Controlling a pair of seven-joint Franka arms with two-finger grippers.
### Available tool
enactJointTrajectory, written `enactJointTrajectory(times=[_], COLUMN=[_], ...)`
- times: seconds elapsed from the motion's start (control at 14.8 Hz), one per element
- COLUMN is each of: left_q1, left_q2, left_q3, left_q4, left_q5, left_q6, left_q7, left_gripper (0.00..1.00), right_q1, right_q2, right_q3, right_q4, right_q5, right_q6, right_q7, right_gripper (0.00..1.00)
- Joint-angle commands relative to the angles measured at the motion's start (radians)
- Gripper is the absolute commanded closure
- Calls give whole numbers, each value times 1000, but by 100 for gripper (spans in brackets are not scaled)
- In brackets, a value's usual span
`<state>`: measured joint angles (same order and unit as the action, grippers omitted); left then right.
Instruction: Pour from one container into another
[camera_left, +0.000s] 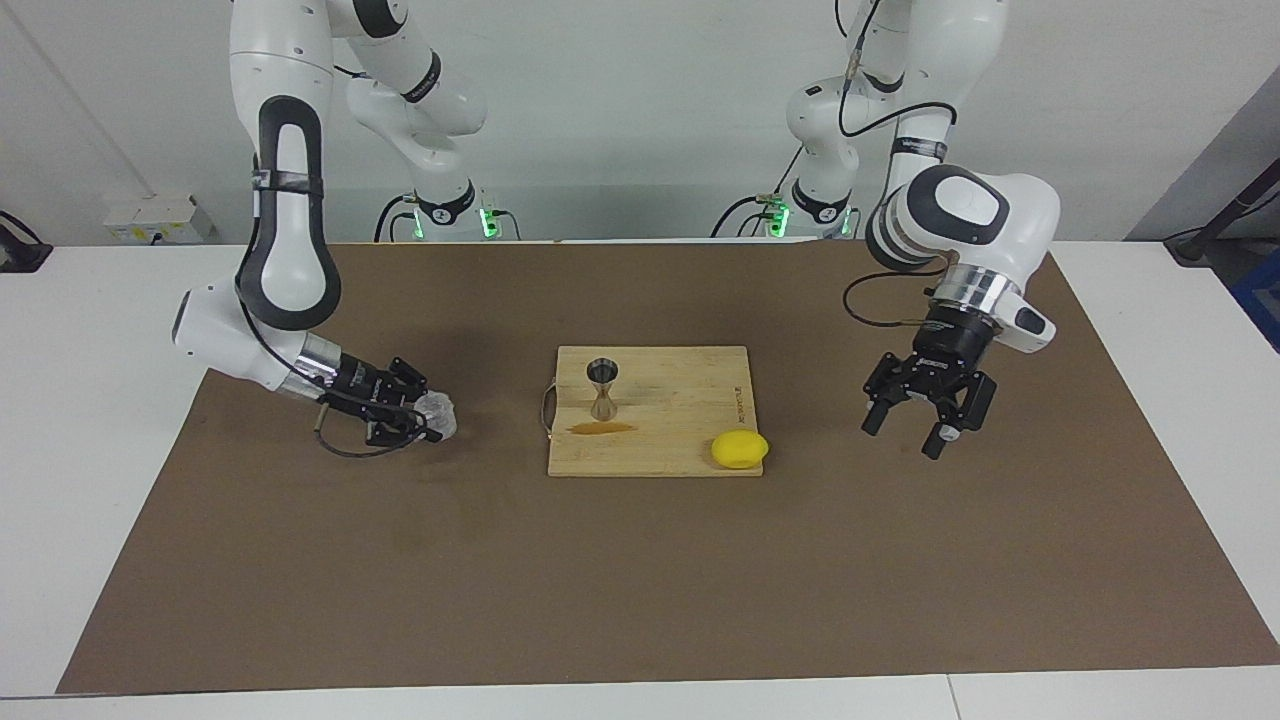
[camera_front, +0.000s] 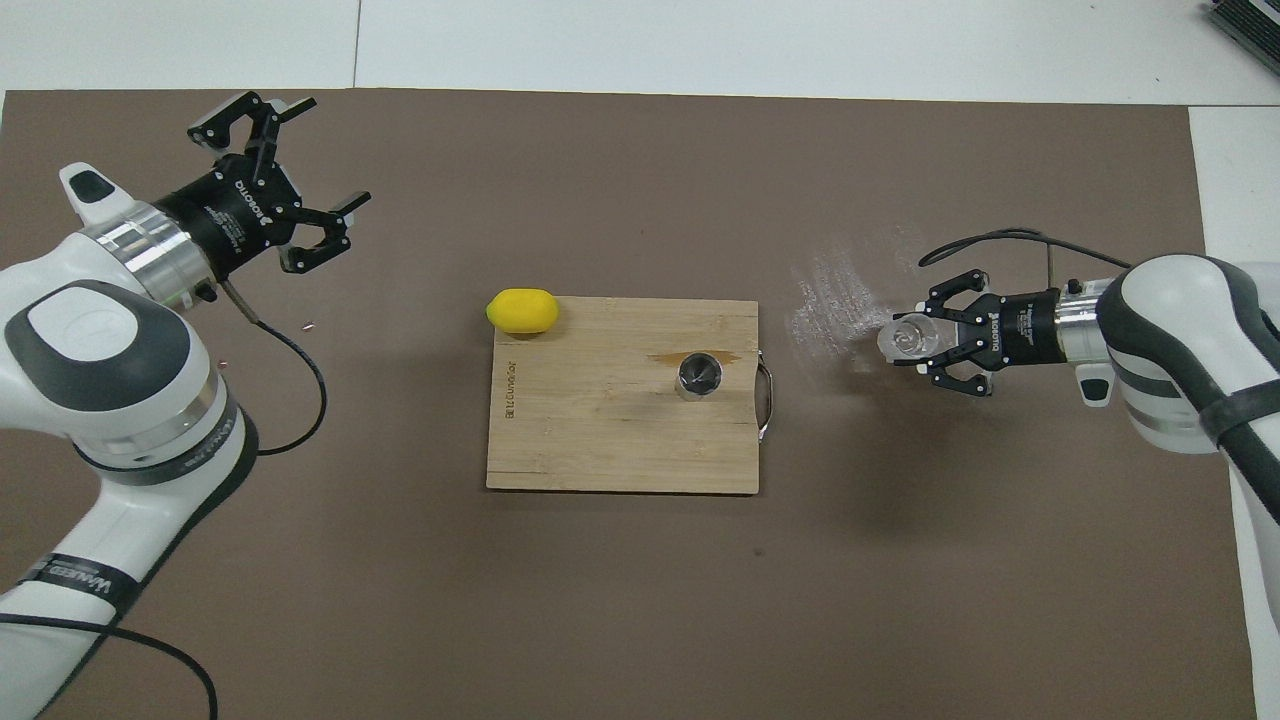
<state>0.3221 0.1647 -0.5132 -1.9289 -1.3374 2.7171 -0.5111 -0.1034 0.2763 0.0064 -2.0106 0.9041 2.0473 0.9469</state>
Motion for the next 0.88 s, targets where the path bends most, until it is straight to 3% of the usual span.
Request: enactJointTrajectory(times=[0.0,0.41,0.68,0.81], left_q1=[106,144,143,141], left_q2=[33,76,58,15], left_q3=[-2,7,12,7], left_q4=[85,289,314,315], left_q5=[374,1034,1303,1420], left_q6=[-193,-593,-746,-848], left_q7=[5,20,77,242], left_gripper=[0,0,0,0], right_q1=[62,200,295,336], right_q2=[-54,-97,-111,-106], right_q3=[-2,-2,-2,0], right_q4=[-8,16,50,82], right_q5=[-31,-171,-290,-359], right_q6=[27,105,155,156], right_q7=[119,344,521,607], right_gripper=[100,100,100,100])
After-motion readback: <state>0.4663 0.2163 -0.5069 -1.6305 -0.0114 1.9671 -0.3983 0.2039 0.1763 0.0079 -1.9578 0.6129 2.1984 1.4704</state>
